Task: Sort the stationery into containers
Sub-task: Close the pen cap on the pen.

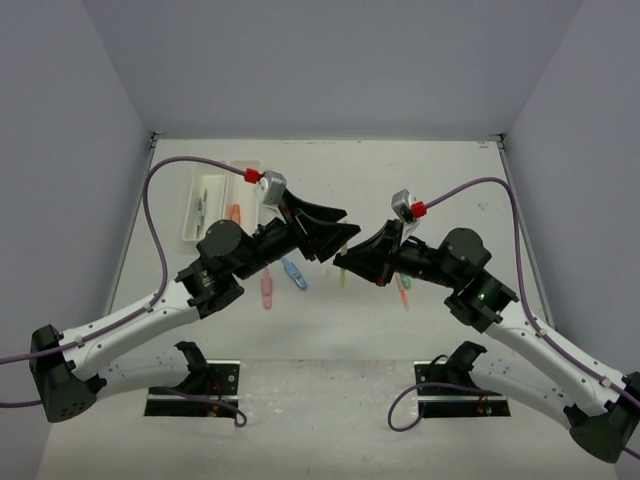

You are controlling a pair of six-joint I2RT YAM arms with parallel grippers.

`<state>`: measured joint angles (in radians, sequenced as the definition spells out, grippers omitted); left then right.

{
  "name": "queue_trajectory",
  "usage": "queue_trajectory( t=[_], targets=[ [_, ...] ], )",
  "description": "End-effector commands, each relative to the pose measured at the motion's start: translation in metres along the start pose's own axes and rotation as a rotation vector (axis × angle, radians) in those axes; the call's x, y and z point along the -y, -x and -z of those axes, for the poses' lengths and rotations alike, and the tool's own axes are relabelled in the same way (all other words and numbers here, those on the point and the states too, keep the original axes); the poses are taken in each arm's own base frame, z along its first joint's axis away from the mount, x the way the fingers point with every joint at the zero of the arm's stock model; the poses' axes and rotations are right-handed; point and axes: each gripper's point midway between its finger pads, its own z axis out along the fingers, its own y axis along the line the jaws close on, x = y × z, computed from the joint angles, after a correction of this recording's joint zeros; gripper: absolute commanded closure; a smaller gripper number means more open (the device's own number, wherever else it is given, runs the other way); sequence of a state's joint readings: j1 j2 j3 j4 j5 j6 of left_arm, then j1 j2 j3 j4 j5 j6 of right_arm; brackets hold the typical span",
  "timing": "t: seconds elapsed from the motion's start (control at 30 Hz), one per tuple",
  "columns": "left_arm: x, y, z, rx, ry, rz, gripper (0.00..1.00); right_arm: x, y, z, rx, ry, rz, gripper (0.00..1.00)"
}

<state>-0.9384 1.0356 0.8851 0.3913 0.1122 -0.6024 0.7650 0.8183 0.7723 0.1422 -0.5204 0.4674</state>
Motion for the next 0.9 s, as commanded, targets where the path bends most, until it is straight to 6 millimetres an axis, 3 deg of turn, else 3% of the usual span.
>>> queue_trajectory(
  t=[0.0, 0.13, 0.33, 0.43, 0.5, 0.53, 0.7, 0.87],
  targets=[
    [0.003, 0.027, -0.003, 0.032, 0.035, -0.082, 0.5, -0.011, 0.013, 0.0, 0.007, 0.036, 0.046, 1.0],
    [0.003, 0.029, 0.001, 0.023, 0.038, -0.092, 0.48, -0.009, 0.012, -0.001, -0.002, 0.027, 0.048, 1.0],
    [0.009, 0.012, 0.0, -0.044, -0.012, -0.077, 0.54, -0.01, 0.017, -0.001, 0.002, 0.019, 0.048, 1.0],
    [0.011, 0.007, 0.0, -0.061, -0.029, -0.069, 0.68, -0.01, 0.02, -0.002, 0.005, 0.017, 0.053, 1.0],
    [0.013, 0.004, 0.0, -0.073, -0.048, -0.065, 0.91, -0.008, 0.021, -0.002, 0.006, 0.001, 0.053, 1.0],
    [0.014, 0.002, 0.0, -0.078, -0.054, -0.063, 0.98, -0.008, 0.023, -0.002, 0.008, -0.001, 0.055, 1.0],
    [0.009, -0.015, 0.007, -0.117, -0.057, -0.052, 1.0, -0.008, 0.039, -0.003, 0.046, -0.027, 0.071, 1.0],
    [-0.002, -0.048, 0.018, -0.183, -0.051, 0.01, 1.0, 0.002, 0.08, -0.013, 0.11, -0.118, 0.119, 1.0]
  ],
)
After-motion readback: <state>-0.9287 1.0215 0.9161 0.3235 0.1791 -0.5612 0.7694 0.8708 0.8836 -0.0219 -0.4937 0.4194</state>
